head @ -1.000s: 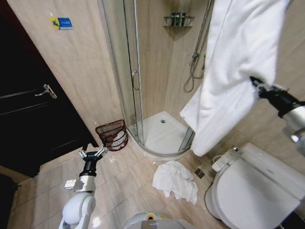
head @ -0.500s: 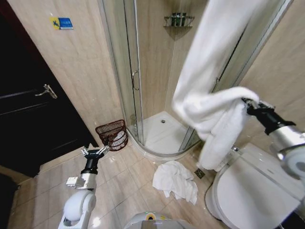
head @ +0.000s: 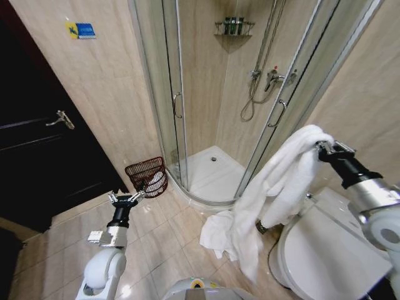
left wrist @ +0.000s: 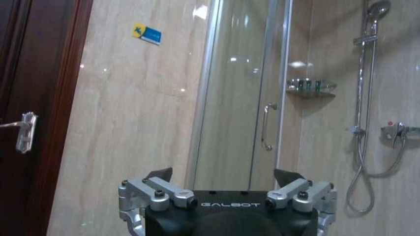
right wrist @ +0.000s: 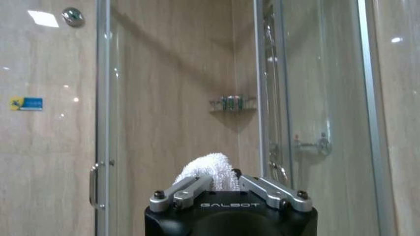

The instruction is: Discard the used towel into the hamper.

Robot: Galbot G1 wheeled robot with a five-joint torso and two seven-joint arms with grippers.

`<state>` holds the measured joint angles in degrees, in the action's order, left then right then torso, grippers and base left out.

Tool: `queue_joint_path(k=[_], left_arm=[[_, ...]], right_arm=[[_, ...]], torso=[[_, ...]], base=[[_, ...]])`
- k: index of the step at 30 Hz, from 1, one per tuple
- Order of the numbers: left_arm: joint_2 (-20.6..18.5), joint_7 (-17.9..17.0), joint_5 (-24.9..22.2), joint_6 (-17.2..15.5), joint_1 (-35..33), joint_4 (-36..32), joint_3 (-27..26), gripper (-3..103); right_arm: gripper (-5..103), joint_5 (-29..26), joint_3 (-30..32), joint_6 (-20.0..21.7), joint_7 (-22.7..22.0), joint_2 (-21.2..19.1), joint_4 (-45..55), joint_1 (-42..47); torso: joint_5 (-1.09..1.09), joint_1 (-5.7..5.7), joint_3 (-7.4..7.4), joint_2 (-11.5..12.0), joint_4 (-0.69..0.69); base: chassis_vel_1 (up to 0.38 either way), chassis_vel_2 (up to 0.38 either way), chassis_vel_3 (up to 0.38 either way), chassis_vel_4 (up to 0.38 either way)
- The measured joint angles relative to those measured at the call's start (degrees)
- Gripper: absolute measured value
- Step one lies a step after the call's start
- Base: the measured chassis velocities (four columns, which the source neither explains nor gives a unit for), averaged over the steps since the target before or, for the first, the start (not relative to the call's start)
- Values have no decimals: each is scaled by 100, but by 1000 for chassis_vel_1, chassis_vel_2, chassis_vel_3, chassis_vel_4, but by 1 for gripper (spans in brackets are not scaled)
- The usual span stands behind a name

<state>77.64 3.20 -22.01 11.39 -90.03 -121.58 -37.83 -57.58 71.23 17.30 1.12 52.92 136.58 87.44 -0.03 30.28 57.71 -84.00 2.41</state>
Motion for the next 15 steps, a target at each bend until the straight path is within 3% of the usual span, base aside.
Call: queue_joint_path(k=[15], left_arm=[[2,5,-3,29,-63,-69,-12,100]], right_arm=[[3,-99,177,-31,-362,66,695,94]], torso=[[5,0,0,0,1]], base=[[0,0,0,0]])
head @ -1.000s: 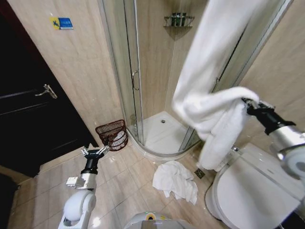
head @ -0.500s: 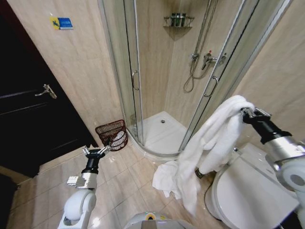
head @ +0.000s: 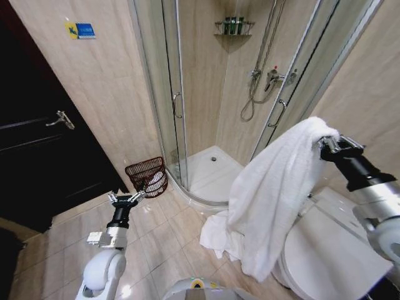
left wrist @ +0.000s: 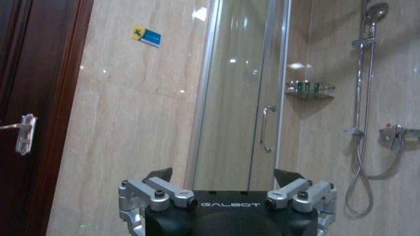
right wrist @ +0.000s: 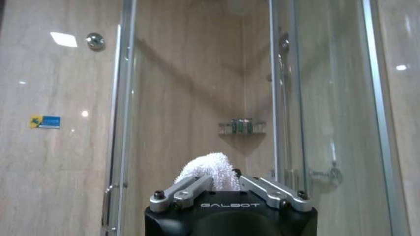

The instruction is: Discard the used towel into the hamper.

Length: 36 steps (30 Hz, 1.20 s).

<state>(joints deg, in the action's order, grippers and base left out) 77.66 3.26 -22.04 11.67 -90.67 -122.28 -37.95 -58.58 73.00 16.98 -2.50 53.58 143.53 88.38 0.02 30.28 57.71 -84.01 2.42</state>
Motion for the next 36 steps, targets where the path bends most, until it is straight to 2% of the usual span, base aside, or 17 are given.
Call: queue_joint_path(k=[4,12,21,26,36], left_arm=[[43,-1,16,56,-89,-49,12,100],[60,-15,39,115,-118,-109,21,100],[28,-85,167,84,9,-66,25,100],[92,-235,313,-86,-10,-151,68,100],[125,-245,469,-258,-108,-354,63,100]], right_arm=[[3,-22,-108,146,-50,252,0,-6],[3,-268,-43,343,-363,-6,-9,-256],[3,-134,-247,661,-470,190,-18,-350],[3,-186,-154,698,-424,317,-22,-268],[3,-229,-116,791,-421,469,-27,-249]], torso=[[-5,0,0,0,-1],[0,0,0,0,0],[-2,0,0,0,-1],[-2,0,0,0,-1],[-2,0,0,0,-2]], base=[[0,0,0,0],[0,0,0,0],[0,0,0,0],[0,0,0,0],[0,0,0,0]])
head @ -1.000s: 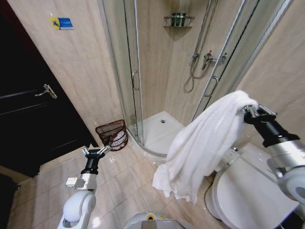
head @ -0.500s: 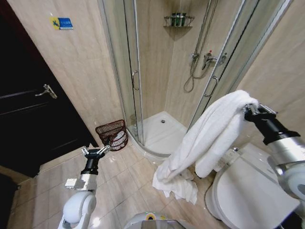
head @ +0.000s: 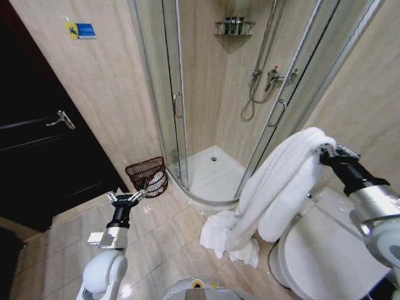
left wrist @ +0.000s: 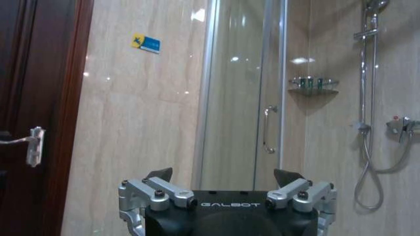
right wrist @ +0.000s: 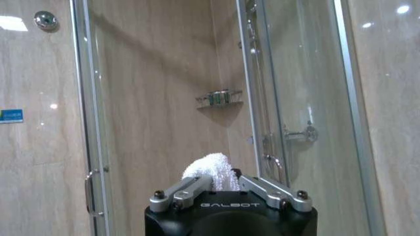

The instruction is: Discard the used towel into the hamper.

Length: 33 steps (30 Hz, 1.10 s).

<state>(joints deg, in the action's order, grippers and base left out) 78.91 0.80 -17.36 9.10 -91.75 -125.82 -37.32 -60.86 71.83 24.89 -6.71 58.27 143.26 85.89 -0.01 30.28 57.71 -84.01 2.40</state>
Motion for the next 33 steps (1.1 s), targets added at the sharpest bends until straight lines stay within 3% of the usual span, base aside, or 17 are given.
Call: queue_joint_path(k=[18,25,33], left_arm=[[13,16,8,63,8,139,17,100],[10,16,12,245,19,223,37,100],[-6,-1,50,272,37,152,54,100]], right_arm=[[3,32,59,-16,27,-30,-2,29],[3,83,77,-16,37,-41,-2,46],[3,210,72,-19,114,-33,-2,61]], torso=[[0,0,0,0,1],[2,0,0,0,4],[-1,0,0,0,-3]], base=[[64,65,70,62],[87,81,82,78],[22,5,-5,-13]])
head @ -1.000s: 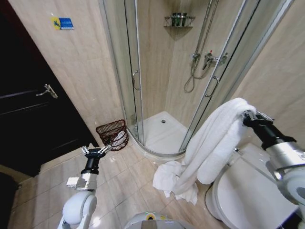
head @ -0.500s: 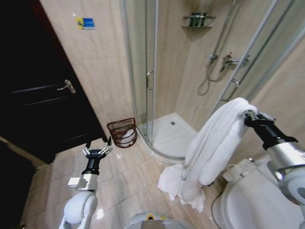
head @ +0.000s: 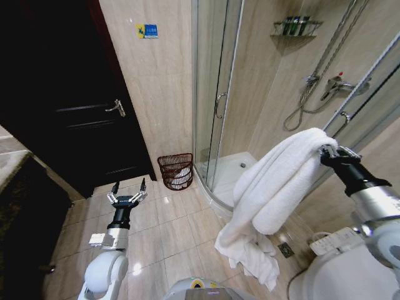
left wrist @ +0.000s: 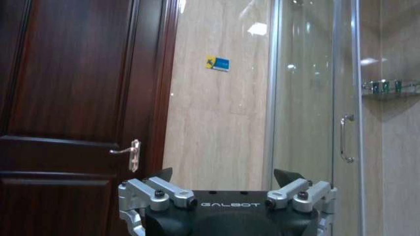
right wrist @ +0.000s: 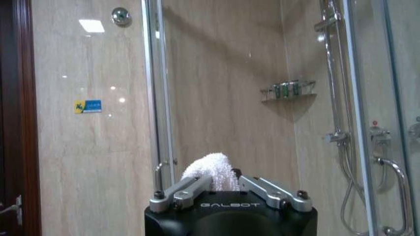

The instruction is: Discard the used towel into the hamper.

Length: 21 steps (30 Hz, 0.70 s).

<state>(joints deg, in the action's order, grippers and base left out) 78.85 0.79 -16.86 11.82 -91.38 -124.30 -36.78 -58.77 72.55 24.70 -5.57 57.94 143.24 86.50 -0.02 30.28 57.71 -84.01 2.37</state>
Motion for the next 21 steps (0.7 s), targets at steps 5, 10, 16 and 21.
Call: queue_joint_path(k=[5,10,16,21], left_arm=[[30,-2,74,-26,-6,-26,28,100],[23,1,129,-38,-24,-45,6,100],[31,7,181,-51,-30,-63,13,100],[38,9,182,-51,-18,-55,31,100]], right_arm=[[3,49,-10,-18,80,27,0,36],[3,116,-23,-62,178,91,0,74],[3,128,-30,-67,208,83,0,74],[3,129,-21,-69,210,73,-1,93]], torso=[[2,0,0,0,5],[2,0,0,0,4],[2,0,0,0,5],[1,0,0,0,4]], base=[[52,41,-22,-58],[68,54,-68,-72],[52,62,-87,-70],[34,41,-92,-88]])
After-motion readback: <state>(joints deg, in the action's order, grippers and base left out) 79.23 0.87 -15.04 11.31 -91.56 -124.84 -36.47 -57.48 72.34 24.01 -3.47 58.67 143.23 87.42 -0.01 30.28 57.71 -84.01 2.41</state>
